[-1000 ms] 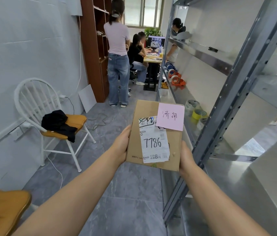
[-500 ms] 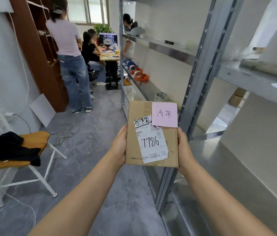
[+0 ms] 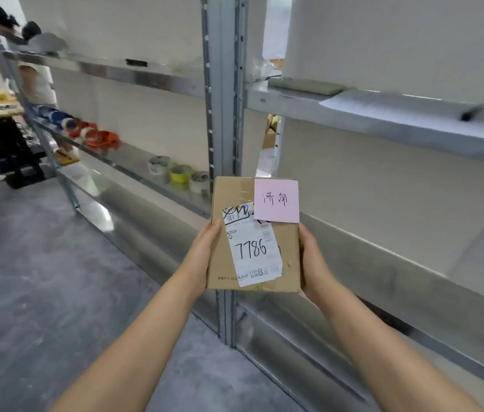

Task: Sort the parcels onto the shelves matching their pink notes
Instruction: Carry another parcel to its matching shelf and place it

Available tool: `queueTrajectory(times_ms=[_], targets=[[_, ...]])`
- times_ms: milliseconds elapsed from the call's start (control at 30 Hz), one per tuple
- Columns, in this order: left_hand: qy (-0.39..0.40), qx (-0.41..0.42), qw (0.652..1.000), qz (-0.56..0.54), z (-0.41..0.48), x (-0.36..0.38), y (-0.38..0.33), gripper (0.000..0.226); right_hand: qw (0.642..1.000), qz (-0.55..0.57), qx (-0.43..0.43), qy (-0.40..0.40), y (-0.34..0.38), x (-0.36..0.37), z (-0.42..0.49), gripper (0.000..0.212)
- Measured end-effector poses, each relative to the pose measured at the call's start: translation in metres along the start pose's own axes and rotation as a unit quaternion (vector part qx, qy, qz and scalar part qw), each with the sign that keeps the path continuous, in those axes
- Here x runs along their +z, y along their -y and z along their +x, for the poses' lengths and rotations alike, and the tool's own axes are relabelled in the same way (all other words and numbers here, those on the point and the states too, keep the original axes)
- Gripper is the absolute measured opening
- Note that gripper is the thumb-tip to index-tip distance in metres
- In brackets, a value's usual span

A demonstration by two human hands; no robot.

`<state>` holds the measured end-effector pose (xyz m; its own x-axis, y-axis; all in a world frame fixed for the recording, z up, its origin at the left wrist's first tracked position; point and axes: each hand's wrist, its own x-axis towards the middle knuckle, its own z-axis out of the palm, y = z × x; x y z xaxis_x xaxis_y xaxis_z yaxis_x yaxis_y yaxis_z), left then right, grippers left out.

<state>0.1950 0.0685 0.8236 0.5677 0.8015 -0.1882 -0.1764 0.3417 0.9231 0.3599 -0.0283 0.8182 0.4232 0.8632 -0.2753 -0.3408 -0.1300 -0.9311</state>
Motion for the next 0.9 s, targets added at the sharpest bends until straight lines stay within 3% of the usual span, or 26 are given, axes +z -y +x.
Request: queueTrajectory(times_ms=[300, 533, 667, 900], targets=[[0.145, -0.056, 0.986, 0.058, -0.001, 0.108, 0.038, 0.042, 0.982, 0.02, -0.051, -0.178, 0.004, -0.099, -0.081, 0.054], [0.236, -0.08, 0.965, 0.08, -0.033, 0.193, 0.072, 0.022, 0.953, 0.054, -0.087, -0.286, -0.003, -0.163, -0.159, 0.066], [0.272, -0.106, 0.951, 0.098, -0.062, 0.232, 0.092, 0.04, 0.935, 0.069, -0.095, -0.334, -0.012, -0.196, -0.206, 0.068], [0.329, -0.137, 0.929, 0.1, -0.115, 0.294, 0.118, 0.044, 0.908, 0.092, -0.102, -0.395, -0.022, -0.24, -0.28, 0.059]])
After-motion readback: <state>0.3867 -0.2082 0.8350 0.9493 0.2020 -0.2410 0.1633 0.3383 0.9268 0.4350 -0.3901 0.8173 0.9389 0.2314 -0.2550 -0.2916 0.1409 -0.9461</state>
